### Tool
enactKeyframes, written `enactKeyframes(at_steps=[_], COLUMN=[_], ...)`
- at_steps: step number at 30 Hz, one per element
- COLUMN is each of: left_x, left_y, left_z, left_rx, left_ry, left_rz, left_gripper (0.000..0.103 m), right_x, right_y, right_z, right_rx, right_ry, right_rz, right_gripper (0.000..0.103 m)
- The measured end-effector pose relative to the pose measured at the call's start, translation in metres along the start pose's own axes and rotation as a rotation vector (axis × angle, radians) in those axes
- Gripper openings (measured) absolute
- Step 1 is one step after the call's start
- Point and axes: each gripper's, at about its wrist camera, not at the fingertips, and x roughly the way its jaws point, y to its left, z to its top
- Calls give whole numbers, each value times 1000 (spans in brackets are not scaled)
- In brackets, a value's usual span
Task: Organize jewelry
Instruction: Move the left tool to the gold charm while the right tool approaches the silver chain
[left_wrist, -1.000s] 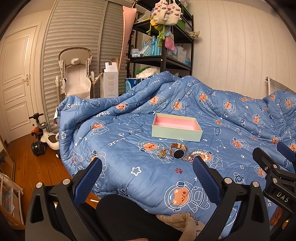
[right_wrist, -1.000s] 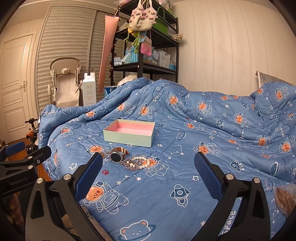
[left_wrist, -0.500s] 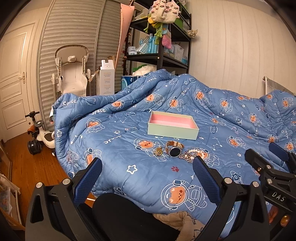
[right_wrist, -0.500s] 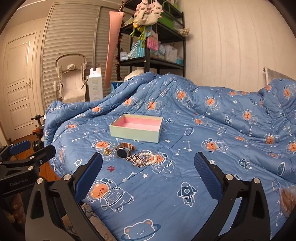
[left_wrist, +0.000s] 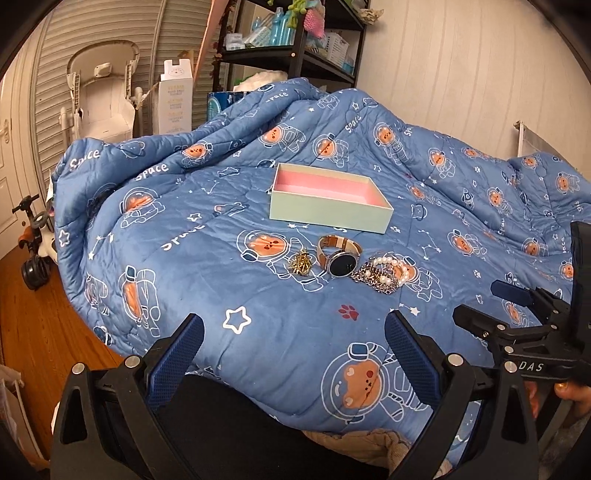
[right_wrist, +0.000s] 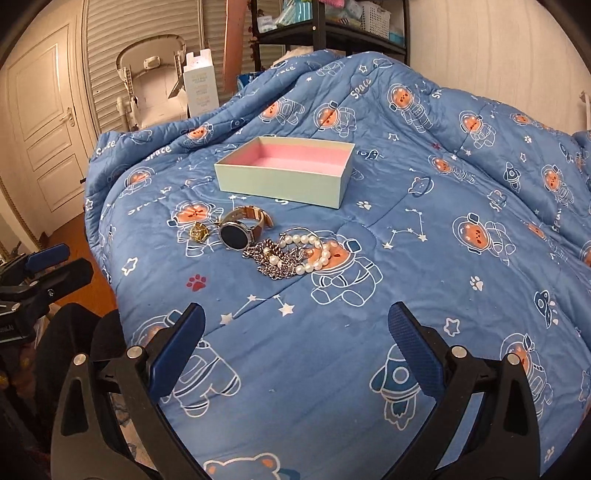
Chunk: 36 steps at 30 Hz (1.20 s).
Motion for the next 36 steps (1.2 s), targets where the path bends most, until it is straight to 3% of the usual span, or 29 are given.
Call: enactKeyframes(at_steps=[3,10,15,20,28,36], left_x=[15,42,60,75,103,124], left_y=[3,10,11,16,18,8], left_z=[1,-4,-4,1,12,26], left_rx=[14,-1,1,6,37,133], left_ry=[33,108,151,163,178,153], left_rz=[-18,-46,-64,-79,-92,-78], left_gripper=[96,96,96,91,67,61], right_x=[13,36,62,91,114,125], right_y=[-3,4,0,-11,-9,-14], right_z=[4,12,18,20,26,31], right_rx=[-14,-60,20,133,160,200], right_ry=[25,73,165,245,273,262], right_rz=[3,141,235,249,226,198], right_gripper=[98,96,68,50,45,26])
